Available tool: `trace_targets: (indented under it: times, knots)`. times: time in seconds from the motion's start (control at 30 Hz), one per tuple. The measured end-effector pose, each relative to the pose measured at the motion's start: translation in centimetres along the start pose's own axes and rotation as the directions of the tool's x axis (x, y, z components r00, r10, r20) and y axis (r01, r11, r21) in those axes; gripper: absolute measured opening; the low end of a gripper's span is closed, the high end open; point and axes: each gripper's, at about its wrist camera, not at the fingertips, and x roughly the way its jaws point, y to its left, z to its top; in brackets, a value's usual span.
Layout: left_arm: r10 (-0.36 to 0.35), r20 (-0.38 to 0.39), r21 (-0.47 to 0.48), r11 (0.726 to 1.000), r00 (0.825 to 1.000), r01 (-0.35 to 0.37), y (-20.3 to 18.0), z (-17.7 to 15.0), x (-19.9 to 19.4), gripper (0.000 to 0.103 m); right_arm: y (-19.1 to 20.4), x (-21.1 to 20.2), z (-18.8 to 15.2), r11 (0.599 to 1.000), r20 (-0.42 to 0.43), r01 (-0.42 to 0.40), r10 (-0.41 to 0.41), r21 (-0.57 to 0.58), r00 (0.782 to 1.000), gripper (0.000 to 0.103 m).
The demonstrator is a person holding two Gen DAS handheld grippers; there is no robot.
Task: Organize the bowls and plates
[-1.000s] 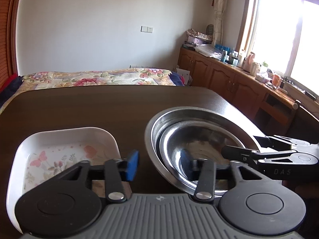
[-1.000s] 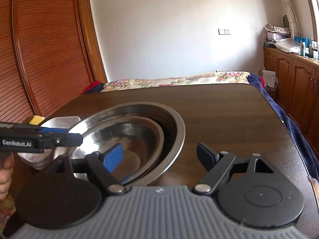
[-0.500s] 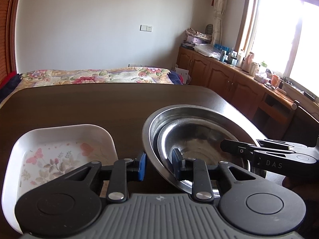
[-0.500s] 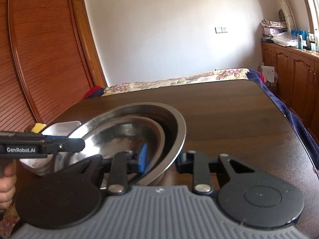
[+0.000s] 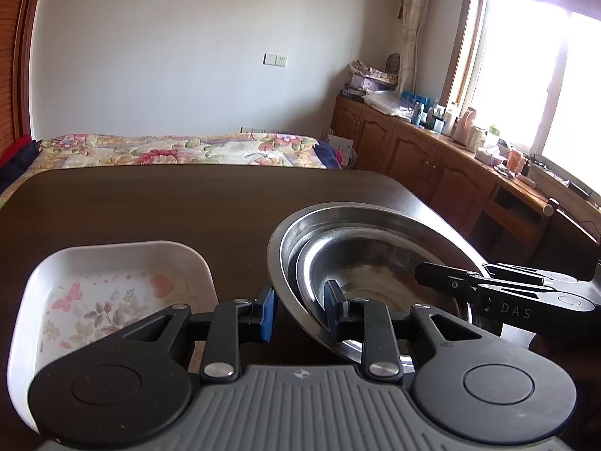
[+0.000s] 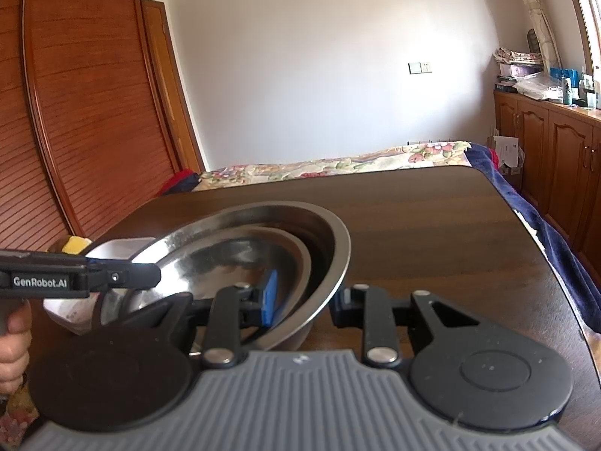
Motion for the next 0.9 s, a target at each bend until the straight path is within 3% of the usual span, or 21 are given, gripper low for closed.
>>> trace_targets:
  times: [0.43, 0.9]
  knots:
    - [0.004, 0.078, 0.001, 1.0, 0.997, -0.004, 0.6, 2.0, -2.7, 0.055, 1.0, -0.2, 2.1, 0.999, 0.05, -0.035, 0.036, -0.024, 0.998, 0.03]
    - [0.063, 0.134, -0.028, 0.998, 0.989, -0.06, 3.1, 2.5, -5.9, 0.055, 4.2, 1.1, 3.3, 0.993, 0.052, -0.105, 0.107, -0.05, 0.993, 0.03]
